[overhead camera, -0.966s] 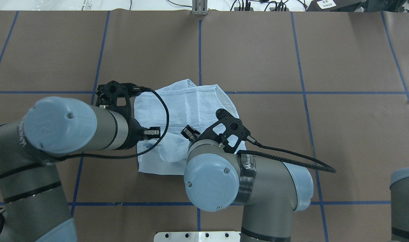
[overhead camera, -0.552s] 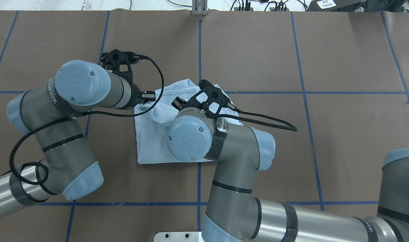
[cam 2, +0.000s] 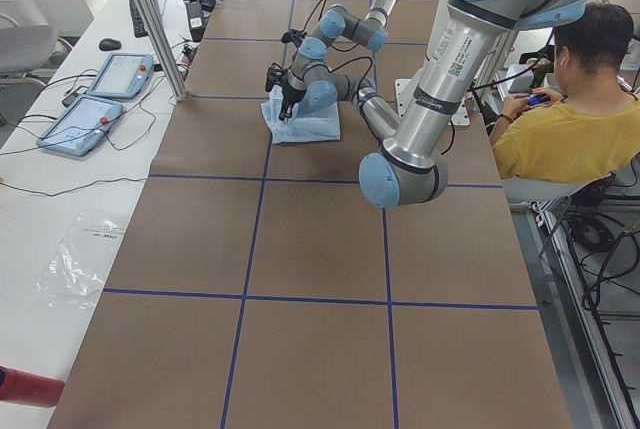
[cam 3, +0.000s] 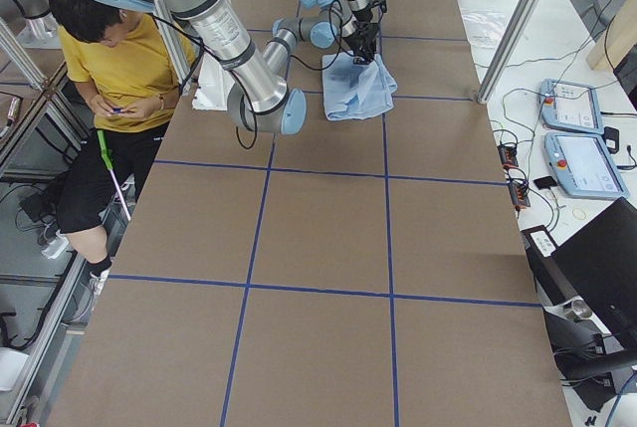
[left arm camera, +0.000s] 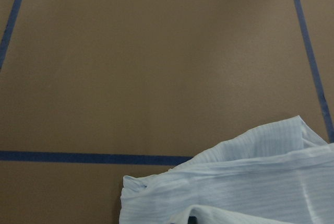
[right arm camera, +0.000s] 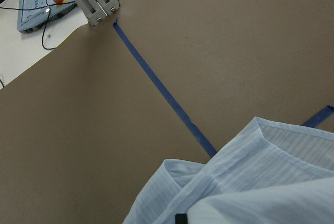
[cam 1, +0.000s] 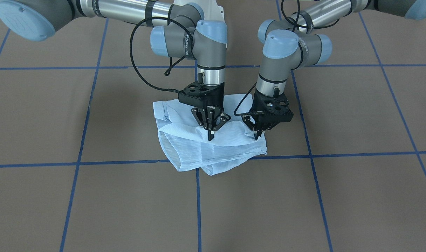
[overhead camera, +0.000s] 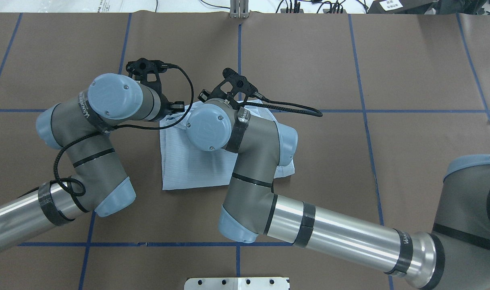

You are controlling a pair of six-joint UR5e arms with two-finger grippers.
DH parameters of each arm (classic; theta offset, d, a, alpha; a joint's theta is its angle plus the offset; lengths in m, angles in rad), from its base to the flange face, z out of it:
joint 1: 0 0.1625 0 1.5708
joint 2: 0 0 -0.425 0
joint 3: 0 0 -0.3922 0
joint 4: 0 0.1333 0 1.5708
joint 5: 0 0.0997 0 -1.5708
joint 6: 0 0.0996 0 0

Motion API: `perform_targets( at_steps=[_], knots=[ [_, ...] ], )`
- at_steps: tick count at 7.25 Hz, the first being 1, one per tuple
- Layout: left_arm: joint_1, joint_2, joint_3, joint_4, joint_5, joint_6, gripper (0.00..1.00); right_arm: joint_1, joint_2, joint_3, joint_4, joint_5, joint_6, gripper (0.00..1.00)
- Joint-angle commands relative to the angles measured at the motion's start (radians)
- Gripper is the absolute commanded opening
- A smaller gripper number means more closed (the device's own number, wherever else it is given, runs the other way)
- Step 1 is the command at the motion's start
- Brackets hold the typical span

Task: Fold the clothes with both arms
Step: 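Lay the folded edge down and open both grippers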

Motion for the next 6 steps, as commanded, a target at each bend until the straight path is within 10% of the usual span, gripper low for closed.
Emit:
perform_targets(
  at_steps=[1,4,5,6],
  knots=[
    [-0.001,-0.001,0.015,-0.013,0.002,0.0,0.0,0.018,0.028,-0.094,0.074,0.0,-0.043,0.0],
    [-0.005,-0.001,0.015,-0.013,0.002,0.002,0.0,0.02,0.034,-0.146,0.159,0.0,-0.089,0.0],
    [-0.011,0.001,0.015,-0.017,0.001,0.002,0.0,0.02,0.034,-0.147,0.16,0.0,-0.112,0.18],
    [-0.019,0.004,0.015,-0.019,0.002,0.009,0.95,0.023,0.04,-0.147,0.162,0.003,-0.205,0.99]
  ],
)
